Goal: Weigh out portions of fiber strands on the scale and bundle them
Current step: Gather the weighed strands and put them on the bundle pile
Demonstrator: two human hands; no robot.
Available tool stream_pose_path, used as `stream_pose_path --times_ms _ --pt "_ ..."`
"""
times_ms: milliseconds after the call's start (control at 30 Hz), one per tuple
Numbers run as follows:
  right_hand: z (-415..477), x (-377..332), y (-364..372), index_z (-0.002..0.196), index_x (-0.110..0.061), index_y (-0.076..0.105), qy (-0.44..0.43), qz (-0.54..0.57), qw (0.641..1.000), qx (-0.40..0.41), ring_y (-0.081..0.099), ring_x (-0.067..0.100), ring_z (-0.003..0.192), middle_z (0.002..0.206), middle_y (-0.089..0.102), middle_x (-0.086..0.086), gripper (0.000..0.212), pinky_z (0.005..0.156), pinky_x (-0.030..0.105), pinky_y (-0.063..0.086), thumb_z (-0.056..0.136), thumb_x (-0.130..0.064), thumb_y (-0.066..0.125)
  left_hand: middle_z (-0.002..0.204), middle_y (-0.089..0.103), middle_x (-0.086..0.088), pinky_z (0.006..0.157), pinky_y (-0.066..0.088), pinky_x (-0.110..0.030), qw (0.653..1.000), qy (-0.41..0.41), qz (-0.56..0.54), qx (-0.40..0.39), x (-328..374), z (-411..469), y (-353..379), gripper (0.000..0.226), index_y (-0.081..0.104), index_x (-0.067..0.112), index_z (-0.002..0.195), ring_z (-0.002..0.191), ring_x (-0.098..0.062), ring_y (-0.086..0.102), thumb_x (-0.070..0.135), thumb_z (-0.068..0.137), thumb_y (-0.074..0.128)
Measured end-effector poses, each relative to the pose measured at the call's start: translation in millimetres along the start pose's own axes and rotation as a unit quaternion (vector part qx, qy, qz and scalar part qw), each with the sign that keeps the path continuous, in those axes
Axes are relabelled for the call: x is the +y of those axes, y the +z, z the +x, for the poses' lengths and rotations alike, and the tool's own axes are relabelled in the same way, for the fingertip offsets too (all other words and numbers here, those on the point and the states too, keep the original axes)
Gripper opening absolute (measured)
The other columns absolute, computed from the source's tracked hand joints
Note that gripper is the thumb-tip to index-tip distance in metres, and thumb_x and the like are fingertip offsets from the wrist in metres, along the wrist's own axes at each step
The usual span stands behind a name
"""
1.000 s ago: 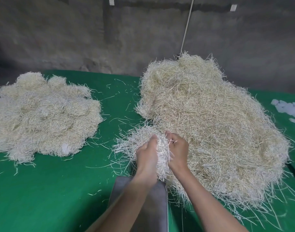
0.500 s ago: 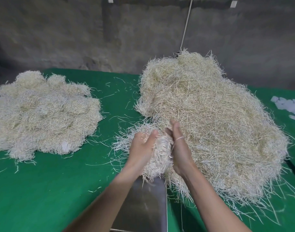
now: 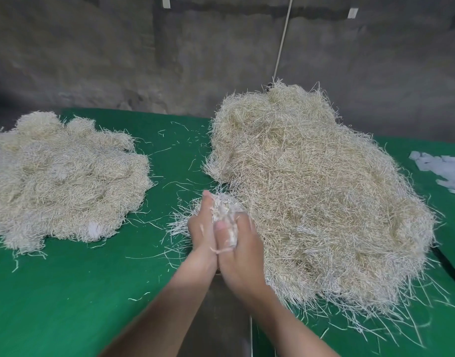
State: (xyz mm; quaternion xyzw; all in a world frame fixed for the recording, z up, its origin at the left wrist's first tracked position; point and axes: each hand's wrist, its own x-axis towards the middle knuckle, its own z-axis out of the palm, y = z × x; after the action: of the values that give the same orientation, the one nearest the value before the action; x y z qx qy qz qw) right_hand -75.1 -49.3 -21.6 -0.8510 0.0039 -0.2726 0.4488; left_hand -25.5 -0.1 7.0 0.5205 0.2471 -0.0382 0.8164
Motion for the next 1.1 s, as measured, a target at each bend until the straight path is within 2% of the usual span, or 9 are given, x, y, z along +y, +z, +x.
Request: stream_pose_path --times_ms 167,267,367,467,567,700,900,1000,1100 --pt "49 3 -26 0.06 -0.011 0.04 0.112 0.081 0.989 0.059 0.034 0.019 0.05 0.055 0.041 0.004 0.043 0.052 0.037 0.032 0.097 -0.032 0.044 0.123 0.057 -0.019 0.091 0.047 -0.041 0.992 -0.044 0.109 -0.044 -19 -14 7 0.06 0.043 0.005 0.132 0.11 -0.029 0.057 0.052 0.093 0.046" --pt "14 -10 -10 0.066 -0.029 0.044 0.081 0.097 0.987 0.099 0.041 0.003 0.046 0.056 0.051 -0.006 0.039 0.044 0.023 0.035 0.093 -0.052 0.029 0.064 0.053 -0.009 0.044 0.042 -0.016 0.992 0.031 0.105 -0.058 1 -4 9 0.042 0.056 0.003 0.092 0.049 -0.016 0.053 0.045 0.092 0.054" --pt "12 -4 -10 0.063 -0.03 0.036 0.062 0.067 0.994 0.067 0.037 0.005 0.044 0.05 0.043 -0.008 0.036 0.046 0.024 0.029 0.097 -0.042 0.033 0.054 0.039 -0.002 0.033 0.031 -0.014 0.995 0.002 0.097 -0.027 1 -9 8 0.041 0.05 0.005 0.077 0.037 -0.011 0.039 0.043 0.093 0.052" --pt "33 7 -24 0.062 -0.014 0.04 0.101 0.094 0.99 0.018 0.034 0.016 0.051 0.055 0.038 0.002 0.04 0.054 0.036 0.028 0.1 -0.024 0.035 0.101 0.063 -0.016 0.079 0.054 -0.035 0.992 -0.062 0.092 -0.056 -9 -18 11 0.052 0.05 0.004 0.124 0.091 -0.023 0.064 0.047 0.094 0.048" --pt "25 10 -26 0.101 -0.009 0.055 0.171 0.122 0.978 -0.014 0.058 0.014 0.088 0.097 0.058 -0.004 0.035 0.077 0.03 0.039 0.1 -0.038 0.034 0.136 0.045 -0.016 0.105 0.036 -0.046 0.994 -0.047 0.093 -0.029 -9 -8 11 0.064 0.034 0.007 0.14 0.123 -0.032 0.044 0.048 0.093 0.049" --pt "-5 17 -31 0.118 -0.047 0.04 0.19 0.2 0.952 -0.134 0.052 -0.016 0.096 0.109 0.05 -0.032 0.026 0.079 0.016 0.044 0.093 -0.045 0.047 0.086 0.047 -0.009 0.08 0.044 -0.039 0.999 -0.04 0.027 0.011 -2 14 4 0.041 0.054 0.0 0.107 0.086 -0.021 0.047 0.039 0.096 0.047" --pt "-17 19 -46 0.136 -0.063 -0.009 0.162 0.269 0.912 -0.263 0.042 -0.002 0.126 0.146 0.003 -0.031 0.116 0.099 0.037 0.047 0.064 -0.038 0.078 0.132 0.048 -0.015 0.097 0.038 -0.037 0.997 0.048 0.035 0.057 1 15 5 0.035 0.042 0.01 0.132 0.112 -0.025 0.05 0.024 0.099 0.043" --pt "8 5 -35 0.131 -0.068 -0.015 0.114 0.148 0.973 -0.133 -0.009 -0.003 0.138 0.15 -0.019 -0.028 0.093 0.11 0.037 0.004 0.074 -0.069 0.059 0.094 0.063 -0.02 0.07 0.054 -0.029 0.988 0.087 0.125 -0.031 -16 -2 7 0.026 0.057 0.002 0.112 0.07 -0.021 0.062 0.021 0.099 0.044" --pt "37 5 -31 0.138 -0.062 0.005 0.101 0.073 0.988 -0.088 -0.004 -0.006 0.135 0.155 -0.007 -0.021 0.06 0.107 0.032 0.003 0.087 -0.066 0.036 0.106 0.062 -0.026 0.056 0.048 -0.021 0.967 0.1 0.209 -0.103 -24 -7 7 0.049 0.051 -0.007 0.122 0.062 -0.005 0.061 0.035 0.097 0.048"
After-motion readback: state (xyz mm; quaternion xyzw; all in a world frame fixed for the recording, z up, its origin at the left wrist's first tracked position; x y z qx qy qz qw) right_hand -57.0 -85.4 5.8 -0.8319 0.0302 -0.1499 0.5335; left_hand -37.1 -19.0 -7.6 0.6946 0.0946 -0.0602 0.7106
